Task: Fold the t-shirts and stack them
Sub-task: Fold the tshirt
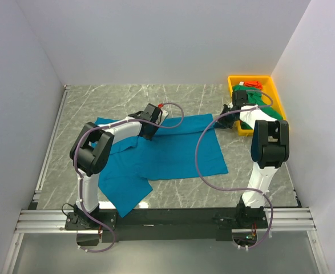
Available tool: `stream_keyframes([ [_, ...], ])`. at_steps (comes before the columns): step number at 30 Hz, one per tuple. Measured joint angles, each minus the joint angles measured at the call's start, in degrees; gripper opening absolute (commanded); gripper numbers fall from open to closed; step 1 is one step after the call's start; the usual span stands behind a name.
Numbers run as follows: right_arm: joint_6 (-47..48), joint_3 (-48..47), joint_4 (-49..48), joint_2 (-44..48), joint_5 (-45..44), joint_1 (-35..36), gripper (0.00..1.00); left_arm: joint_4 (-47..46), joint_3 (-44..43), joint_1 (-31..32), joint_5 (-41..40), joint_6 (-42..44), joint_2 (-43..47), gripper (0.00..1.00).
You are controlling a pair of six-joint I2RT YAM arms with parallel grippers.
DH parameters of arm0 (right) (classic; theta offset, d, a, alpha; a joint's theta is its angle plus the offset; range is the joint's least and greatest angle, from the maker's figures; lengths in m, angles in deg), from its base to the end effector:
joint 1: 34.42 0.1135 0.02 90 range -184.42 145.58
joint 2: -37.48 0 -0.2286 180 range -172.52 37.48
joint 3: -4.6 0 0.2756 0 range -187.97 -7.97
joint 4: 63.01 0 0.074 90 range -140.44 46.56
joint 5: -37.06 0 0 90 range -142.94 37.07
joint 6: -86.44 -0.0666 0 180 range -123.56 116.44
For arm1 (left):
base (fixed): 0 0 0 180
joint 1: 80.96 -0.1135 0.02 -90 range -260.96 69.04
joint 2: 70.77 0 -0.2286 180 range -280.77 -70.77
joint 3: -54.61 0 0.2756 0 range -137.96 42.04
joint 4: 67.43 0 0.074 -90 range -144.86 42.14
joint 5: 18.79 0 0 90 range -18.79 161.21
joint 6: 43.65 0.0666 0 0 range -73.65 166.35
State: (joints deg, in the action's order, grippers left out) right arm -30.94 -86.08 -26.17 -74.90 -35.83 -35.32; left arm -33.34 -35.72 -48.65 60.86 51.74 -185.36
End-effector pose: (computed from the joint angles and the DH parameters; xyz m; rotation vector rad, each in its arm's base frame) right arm 0.4352 0.0128 0.1056 0.5326 2.5689 0.5529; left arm 0.3779 -0.2249 0.0894 0.7660 2.4473 0.0567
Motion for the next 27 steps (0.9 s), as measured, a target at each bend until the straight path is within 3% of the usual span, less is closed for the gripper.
stream_keyframes([
  [24,1.92,-1.86,6.99,-2.21,-0.09,0.0,0.13,0.11,-0.07,0.02,-0.07,-0.07,-0.11,0.01],
  [27,2.05,-1.86,7.21,-2.21,-0.04,0.0,0.18,0.13,-0.07,0.02,-0.07,-0.09,-0.11,0.02],
])
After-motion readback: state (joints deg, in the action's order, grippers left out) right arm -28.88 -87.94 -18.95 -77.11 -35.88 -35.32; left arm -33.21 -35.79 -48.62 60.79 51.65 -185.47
